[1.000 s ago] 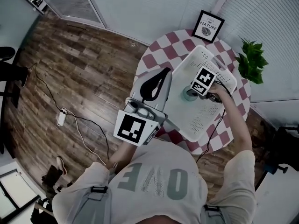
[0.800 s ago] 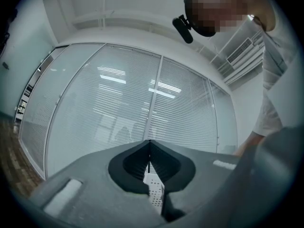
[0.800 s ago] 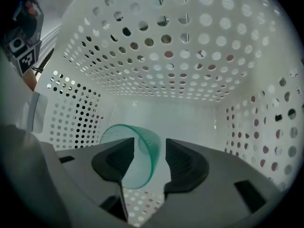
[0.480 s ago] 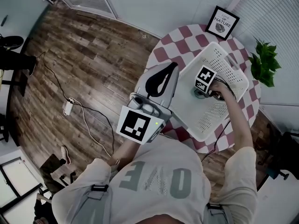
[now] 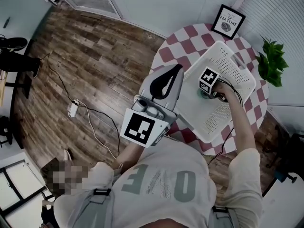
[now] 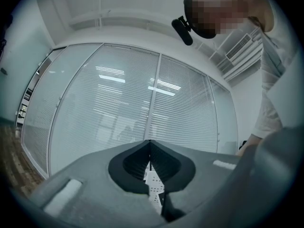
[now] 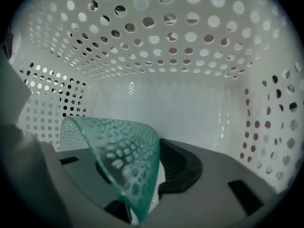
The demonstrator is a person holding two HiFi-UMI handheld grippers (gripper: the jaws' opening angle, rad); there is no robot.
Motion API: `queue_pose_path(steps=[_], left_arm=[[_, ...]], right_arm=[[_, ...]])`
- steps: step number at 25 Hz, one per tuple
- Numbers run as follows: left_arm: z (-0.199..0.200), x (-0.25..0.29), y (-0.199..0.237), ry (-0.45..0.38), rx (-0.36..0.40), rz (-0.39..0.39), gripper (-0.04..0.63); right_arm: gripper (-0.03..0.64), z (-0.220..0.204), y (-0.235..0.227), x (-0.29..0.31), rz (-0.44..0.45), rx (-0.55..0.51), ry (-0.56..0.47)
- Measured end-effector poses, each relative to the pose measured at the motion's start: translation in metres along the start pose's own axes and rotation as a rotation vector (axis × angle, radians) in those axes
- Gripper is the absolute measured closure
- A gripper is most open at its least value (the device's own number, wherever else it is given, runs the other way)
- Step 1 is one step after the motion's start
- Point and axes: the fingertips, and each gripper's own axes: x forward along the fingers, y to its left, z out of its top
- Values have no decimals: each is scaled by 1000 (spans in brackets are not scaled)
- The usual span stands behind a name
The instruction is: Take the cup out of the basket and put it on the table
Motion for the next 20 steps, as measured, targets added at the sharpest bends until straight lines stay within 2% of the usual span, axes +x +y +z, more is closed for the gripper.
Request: queue_pose_path(steps=[11,18,20], left_arm=[[3,-6,-4,-6,7,-2,589],[6,-12,-1,-11,13,14,589],[8,-14,1,-17,14,18,590]], right_arm=[[488,0,-1,0,8,89,-21],[494,-3,-2,-2,-3,101,-32],[495,-3,-5,-5,-25,135,-53]])
